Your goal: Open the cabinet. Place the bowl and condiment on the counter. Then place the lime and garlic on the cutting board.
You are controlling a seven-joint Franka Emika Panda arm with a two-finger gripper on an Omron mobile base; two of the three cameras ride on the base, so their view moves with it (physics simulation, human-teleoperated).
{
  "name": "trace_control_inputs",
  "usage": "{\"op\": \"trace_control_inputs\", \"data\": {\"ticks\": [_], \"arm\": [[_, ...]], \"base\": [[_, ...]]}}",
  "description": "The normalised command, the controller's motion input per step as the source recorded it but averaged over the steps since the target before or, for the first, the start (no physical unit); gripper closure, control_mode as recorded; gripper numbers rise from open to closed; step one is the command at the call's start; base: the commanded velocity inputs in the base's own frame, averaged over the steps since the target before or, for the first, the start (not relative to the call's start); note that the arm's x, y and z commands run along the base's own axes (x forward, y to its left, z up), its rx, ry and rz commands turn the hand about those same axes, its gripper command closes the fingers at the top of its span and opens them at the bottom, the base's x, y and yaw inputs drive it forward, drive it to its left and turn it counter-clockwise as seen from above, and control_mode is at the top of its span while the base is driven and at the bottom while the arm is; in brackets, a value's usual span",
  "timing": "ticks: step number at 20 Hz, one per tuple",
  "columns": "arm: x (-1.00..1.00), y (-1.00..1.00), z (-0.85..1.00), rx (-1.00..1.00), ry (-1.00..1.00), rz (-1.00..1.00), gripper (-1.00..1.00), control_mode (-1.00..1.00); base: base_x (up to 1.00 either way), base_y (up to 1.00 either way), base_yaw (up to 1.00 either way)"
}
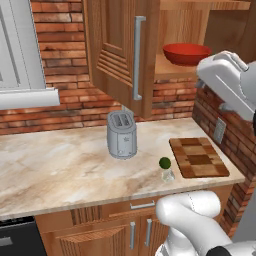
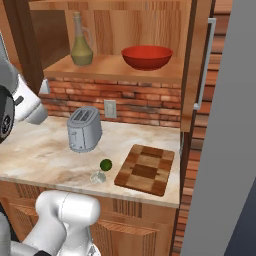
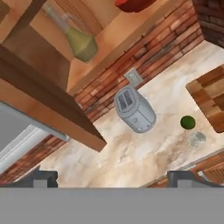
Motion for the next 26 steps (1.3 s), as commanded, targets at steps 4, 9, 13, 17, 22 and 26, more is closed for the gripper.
{"op": "trace_control_inputs", "data": {"ticks": [4, 9, 13, 17, 22, 26], "arm": [[0.23, 0.03, 0.01, 0.3, 0.0, -0.04, -1.0, -1.0], [0.44, 0.22, -0.09, 0.16, 0.0, -0.06, -1.0, -1.0], [0.6, 0.17, -0.1, 0.12, 0.0, -0.03, -1.0, -1.0], [0.49, 0.0, 0.0, 0.18, 0.0, 0.0, -1.0, -1.0], [0.35, 0.03, 0.0, 0.15, 0.0, 0.0, -1.0, -1.0], [0.33, 0.06, 0.0, 0.09, 0.0, 0.0, -1.0, -1.0]], "base": [[0.0, 0.0, 0.0], [0.0, 0.0, 0.0], [0.0, 0.0, 0.0], [0.0, 0.0, 0.0], [0.0, 0.0, 0.0], [0.0, 0.0, 0.0]]}}
